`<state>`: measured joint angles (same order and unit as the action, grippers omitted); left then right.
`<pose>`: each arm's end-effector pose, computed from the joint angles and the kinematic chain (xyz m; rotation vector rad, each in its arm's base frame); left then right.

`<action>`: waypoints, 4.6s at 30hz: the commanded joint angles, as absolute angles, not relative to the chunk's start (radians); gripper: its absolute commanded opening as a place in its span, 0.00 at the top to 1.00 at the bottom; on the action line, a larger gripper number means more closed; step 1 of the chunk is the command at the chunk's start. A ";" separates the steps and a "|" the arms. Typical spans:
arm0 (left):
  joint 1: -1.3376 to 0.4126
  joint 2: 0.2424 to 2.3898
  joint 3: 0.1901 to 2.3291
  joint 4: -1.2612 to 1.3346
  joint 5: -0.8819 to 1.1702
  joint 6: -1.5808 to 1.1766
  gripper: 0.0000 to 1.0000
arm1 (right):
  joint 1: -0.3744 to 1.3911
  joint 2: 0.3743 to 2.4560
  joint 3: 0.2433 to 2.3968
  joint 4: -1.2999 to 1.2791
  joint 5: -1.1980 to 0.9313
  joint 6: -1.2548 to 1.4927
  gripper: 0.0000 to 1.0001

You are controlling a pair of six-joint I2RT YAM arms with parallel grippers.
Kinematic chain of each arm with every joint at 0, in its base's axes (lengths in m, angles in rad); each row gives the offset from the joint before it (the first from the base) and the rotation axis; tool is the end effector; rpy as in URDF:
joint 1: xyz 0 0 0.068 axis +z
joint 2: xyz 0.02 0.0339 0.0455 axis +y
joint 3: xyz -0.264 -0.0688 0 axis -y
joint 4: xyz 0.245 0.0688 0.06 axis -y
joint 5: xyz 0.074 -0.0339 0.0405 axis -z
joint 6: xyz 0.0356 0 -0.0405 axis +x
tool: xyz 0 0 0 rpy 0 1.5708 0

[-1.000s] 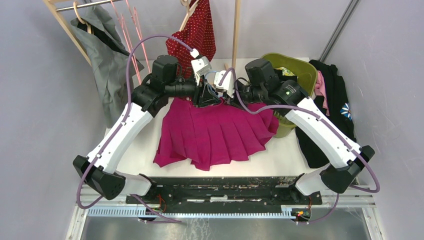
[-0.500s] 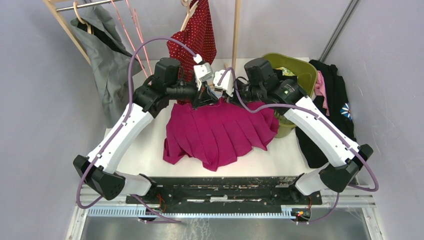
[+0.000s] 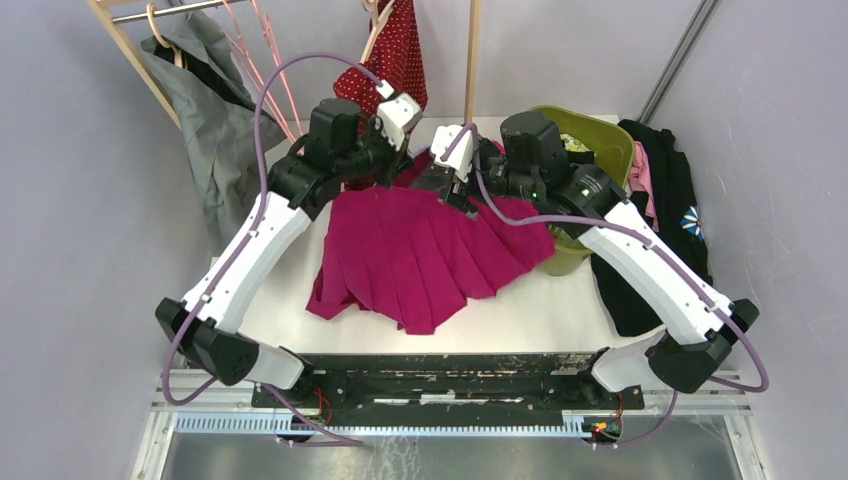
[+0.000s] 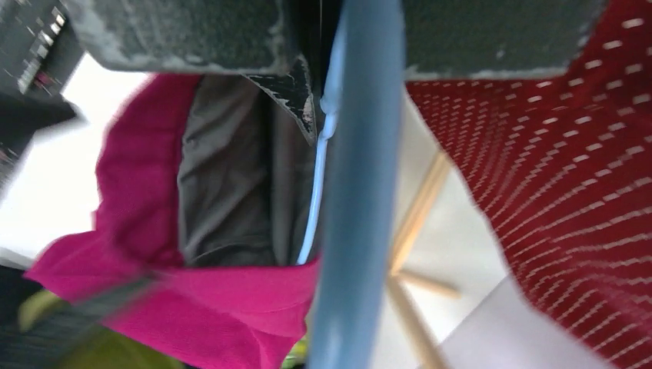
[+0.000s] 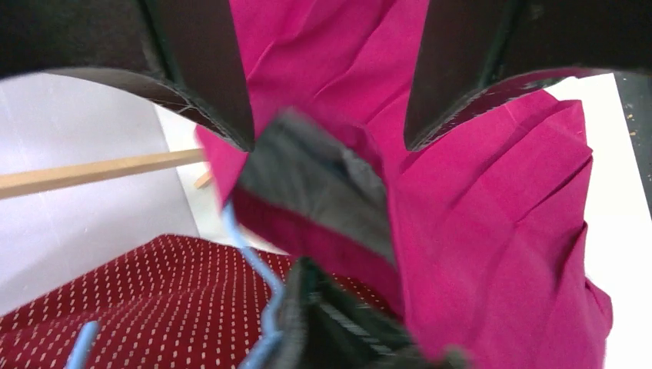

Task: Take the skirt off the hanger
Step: Remove the skirt from the hanger, then place the skirt in the bin.

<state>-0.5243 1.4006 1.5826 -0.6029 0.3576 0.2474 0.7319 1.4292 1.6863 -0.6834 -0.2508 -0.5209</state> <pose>0.2564 -0.1626 0.4332 0.9644 1.7552 -0.5339 0.2197 0.2092 0.4503 -1.3021 1.5228 0.3858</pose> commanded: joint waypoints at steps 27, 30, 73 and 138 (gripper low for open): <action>-0.489 1.322 1.645 -0.460 0.273 0.141 0.97 | 0.744 1.540 1.959 -0.439 -0.025 -0.273 0.38; -0.489 1.333 1.631 -0.458 0.255 0.153 0.97 | 0.743 1.506 1.942 -0.419 -0.063 -0.259 0.30; -0.492 1.159 1.532 -0.604 0.192 0.153 0.97 | 0.438 1.720 1.976 -0.429 0.177 -0.207 0.99; -0.495 1.175 1.391 -0.386 0.074 0.144 0.97 | 0.047 1.644 2.277 -0.306 0.190 -0.306 1.00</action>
<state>-0.4950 1.2289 1.4014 -0.3912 0.1047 0.1001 0.1211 1.6871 2.2829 -0.4301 0.1631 -0.2813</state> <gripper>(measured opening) 0.063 0.045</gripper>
